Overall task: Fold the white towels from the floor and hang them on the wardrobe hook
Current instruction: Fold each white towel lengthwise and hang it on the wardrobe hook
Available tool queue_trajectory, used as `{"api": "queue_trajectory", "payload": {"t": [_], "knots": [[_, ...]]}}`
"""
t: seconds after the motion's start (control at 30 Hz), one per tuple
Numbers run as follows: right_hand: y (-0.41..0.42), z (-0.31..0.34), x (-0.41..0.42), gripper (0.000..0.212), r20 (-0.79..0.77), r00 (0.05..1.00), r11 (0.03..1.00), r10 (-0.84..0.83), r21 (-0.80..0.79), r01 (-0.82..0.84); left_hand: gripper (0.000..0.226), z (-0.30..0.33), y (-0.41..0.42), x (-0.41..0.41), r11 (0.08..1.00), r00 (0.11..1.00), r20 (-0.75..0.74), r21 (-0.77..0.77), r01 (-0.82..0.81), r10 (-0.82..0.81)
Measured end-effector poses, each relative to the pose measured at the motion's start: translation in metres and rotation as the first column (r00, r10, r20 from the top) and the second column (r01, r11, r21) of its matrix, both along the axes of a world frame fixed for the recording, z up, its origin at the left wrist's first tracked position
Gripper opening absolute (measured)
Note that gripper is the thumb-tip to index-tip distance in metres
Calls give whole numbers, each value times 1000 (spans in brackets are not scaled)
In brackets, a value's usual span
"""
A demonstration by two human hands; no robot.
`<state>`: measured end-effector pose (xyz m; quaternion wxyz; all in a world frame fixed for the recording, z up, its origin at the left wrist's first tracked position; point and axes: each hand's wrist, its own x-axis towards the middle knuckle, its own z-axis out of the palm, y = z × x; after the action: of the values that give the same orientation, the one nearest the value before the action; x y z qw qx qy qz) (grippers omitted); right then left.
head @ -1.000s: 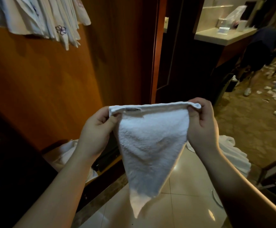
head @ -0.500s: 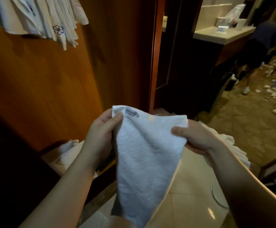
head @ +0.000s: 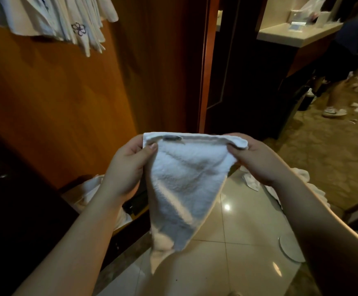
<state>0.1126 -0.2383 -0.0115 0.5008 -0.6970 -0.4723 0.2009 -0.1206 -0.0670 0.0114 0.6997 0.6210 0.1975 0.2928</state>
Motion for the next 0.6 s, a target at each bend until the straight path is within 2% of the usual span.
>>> {"api": "queue_trajectory", "payload": {"t": [0.03,0.1,0.13,0.17,0.23,0.27,0.33,0.4,0.43,0.5,0.6], "knots": [[3,4,0,22,-15,1000,1000,-10,29,11,21,4,1,1,1000,1000,17,0,7,-7],[9,13,6,18,-165,986,991,-9,130,31,20,16,2,6,1000,998,54,-9,23,-23],[11,15,11,28,-260,964,980,47,200,6,20,24,3,9,999,997,73,-14,31,-30],[12,15,18,48,-363,922,963,132,267,-33,22,31,4,12,999,996,88,-16,35,-33],[16,6,23,85,-593,747,937,300,331,-114,25,45,6,19,999,996,89,-6,32,-31],[18,-3,21,94,-660,686,945,305,297,-135,26,51,7,24,1000,996,82,-6,24,-24],[22,-24,17,96,-647,722,970,243,155,-187,26,58,8,32,1000,997,77,-21,4,-2],[29,-39,14,84,-524,836,985,165,43,-168,27,60,10,35,999,997,69,-26,-25,26],[32,-41,15,81,-491,864,993,112,33,-109,27,61,12,35,999,997,69,-32,-32,34],[34,-38,19,74,-508,858,995,68,95,-23,29,59,15,31,998,995,94,-64,-13,19],[36,-28,19,65,-507,853,985,122,166,-42,32,57,19,25,994,991,126,-82,66,-55]]}}
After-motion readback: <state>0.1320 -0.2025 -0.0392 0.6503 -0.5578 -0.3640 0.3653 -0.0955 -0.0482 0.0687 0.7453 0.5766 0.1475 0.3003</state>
